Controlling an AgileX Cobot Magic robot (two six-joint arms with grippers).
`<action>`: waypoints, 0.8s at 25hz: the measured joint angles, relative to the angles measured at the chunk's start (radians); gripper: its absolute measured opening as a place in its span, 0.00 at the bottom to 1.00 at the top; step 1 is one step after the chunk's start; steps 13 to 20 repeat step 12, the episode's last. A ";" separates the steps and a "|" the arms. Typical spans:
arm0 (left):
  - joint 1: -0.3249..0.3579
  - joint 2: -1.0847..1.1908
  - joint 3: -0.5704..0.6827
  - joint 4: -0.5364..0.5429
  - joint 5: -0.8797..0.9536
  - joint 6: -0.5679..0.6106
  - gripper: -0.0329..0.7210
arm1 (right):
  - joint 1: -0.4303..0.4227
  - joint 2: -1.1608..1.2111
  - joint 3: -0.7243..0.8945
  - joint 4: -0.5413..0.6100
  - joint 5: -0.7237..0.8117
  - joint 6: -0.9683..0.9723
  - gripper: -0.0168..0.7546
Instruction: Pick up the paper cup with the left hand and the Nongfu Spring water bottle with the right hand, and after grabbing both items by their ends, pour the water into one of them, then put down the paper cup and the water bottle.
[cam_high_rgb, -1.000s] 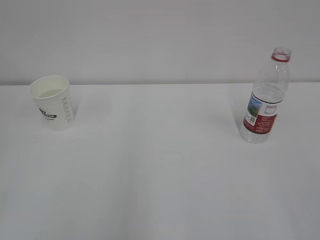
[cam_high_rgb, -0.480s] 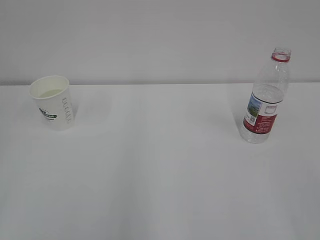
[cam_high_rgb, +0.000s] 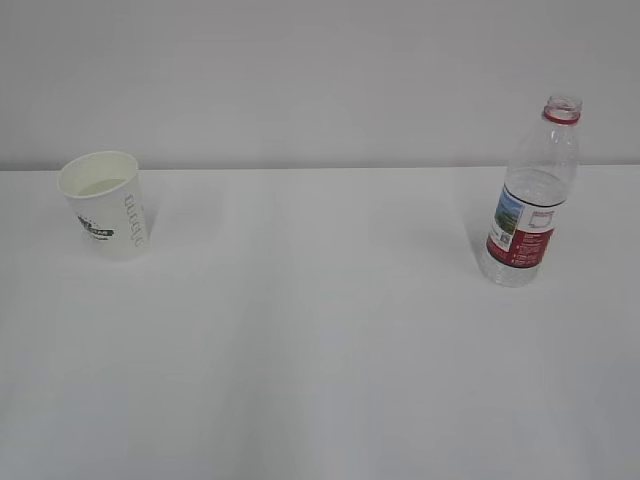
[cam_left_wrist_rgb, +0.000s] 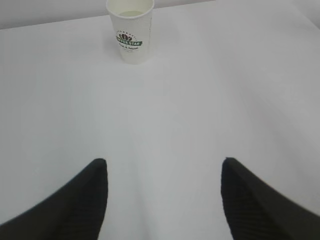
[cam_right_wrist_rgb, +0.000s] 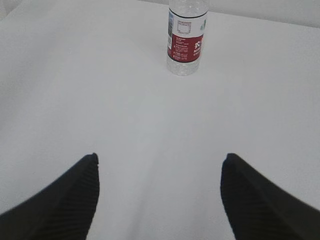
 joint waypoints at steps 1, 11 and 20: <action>0.000 0.000 0.000 0.000 0.000 0.000 0.73 | 0.000 0.000 0.000 0.000 0.000 0.000 0.76; 0.000 0.000 0.000 0.000 0.000 0.000 0.73 | 0.000 0.000 0.000 0.000 0.000 0.000 0.76; 0.000 0.000 0.000 0.000 0.000 0.000 0.73 | 0.000 0.000 0.000 0.000 0.000 0.000 0.76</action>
